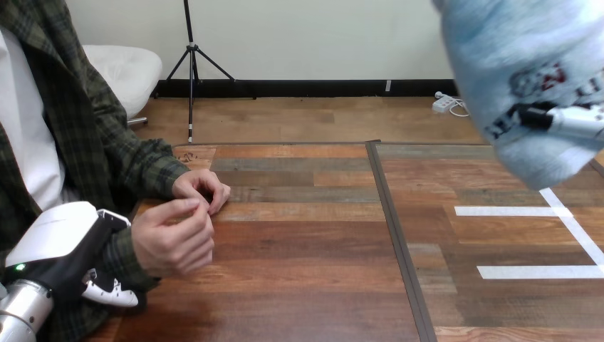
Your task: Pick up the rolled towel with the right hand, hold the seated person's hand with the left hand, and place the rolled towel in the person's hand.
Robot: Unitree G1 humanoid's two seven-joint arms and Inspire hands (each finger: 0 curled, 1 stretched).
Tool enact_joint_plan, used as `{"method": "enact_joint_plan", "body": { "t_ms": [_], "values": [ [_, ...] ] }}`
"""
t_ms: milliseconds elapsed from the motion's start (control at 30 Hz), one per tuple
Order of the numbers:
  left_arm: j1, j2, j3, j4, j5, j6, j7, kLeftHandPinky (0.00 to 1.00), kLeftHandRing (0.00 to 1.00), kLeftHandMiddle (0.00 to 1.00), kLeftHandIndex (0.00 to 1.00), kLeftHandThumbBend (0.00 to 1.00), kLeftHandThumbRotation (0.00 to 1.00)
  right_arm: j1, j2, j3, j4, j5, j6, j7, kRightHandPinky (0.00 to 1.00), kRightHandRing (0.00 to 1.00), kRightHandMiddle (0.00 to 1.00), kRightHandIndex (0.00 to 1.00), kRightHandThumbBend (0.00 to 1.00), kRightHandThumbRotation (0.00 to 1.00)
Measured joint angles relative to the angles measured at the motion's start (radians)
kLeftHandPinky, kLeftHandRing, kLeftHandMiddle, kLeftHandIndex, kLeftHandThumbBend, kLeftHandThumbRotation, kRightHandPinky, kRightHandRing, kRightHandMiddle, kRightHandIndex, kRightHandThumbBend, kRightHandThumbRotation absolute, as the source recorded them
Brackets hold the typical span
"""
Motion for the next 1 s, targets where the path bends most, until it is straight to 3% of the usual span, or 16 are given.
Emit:
{"method": "enact_joint_plan", "body": {
  "t_ms": [433,833,1000],
  "values": [
    [0.008,-0.006,0.01,-0.016,-0.033,-0.017,0.027,0.25,0.31,0.37,0.39,0.85,0.0,0.0,0.001,0.045,0.008,-0.054,0.0,-0.003,0.04,0.08,0.14,0.21,0.53,0.0],
    [0.009,-0.011,0.011,-0.024,-0.035,-0.021,0.044,0.25,0.31,0.37,0.39,0.85,0.0,0.0,0.01,0.084,0.01,-0.055,0.007,-0.003,0.03,0.07,0.13,0.19,0.51,0.0],
    [0.009,-0.018,0.011,-0.024,-0.035,-0.025,0.054,0.25,0.31,0.38,0.39,0.86,0.0,0.0,0.013,0.103,0.015,-0.057,0.008,-0.004,0.04,0.08,0.15,0.2,0.55,0.0]
  ]
}}
